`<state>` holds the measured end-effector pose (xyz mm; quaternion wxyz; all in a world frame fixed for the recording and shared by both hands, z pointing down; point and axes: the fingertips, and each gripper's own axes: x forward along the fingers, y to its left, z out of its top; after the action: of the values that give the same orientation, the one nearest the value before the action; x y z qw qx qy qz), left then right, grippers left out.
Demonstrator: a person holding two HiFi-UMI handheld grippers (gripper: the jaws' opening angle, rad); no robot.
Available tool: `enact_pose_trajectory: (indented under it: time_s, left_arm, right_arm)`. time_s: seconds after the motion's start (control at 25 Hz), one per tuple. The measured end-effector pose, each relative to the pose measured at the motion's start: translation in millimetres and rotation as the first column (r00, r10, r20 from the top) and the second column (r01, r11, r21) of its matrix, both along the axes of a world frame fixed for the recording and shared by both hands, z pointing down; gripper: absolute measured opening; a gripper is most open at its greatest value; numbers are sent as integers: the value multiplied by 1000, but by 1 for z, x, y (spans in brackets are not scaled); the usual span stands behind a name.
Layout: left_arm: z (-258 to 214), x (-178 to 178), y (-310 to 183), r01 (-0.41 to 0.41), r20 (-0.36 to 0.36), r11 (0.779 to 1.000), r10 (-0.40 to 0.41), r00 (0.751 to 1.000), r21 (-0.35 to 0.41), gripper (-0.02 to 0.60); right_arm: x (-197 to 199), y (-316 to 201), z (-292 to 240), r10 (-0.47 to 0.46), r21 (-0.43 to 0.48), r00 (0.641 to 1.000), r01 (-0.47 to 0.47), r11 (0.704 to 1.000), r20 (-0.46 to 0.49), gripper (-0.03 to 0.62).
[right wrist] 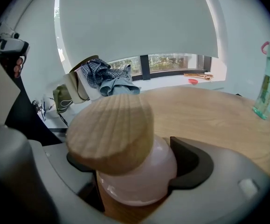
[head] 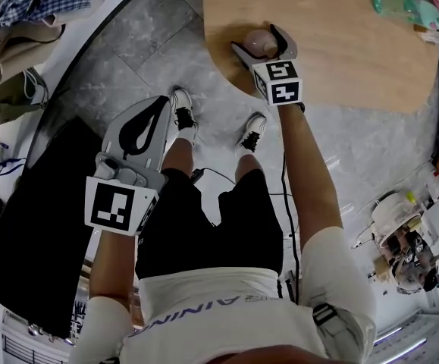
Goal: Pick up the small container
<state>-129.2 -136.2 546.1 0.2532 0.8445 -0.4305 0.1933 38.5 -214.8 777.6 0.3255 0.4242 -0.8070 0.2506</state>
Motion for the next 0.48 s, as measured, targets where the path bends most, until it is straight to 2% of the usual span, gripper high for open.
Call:
enact_pose_trajectory:
  time_s: [0.12, 0.32, 0.48]
  left_arm:
    - [5, -3, 0, 3, 2, 1000, -3, 1000, -11, 3]
    - [8, -7, 3, 9, 7, 1000, -9, 1000, -25, 3]
    - [8, -8, 4, 12, 13, 999, -11, 1000, -36, 3]
  right_arm:
    - [-7, -5, 2, -29, 17, 999, 30, 999, -39, 431]
    - [-9, -7, 6, -14, 16, 998, 15, 1000, -68, 430]
    - [-10, -8, 3, -11, 11, 999, 11, 1000, -48, 426]
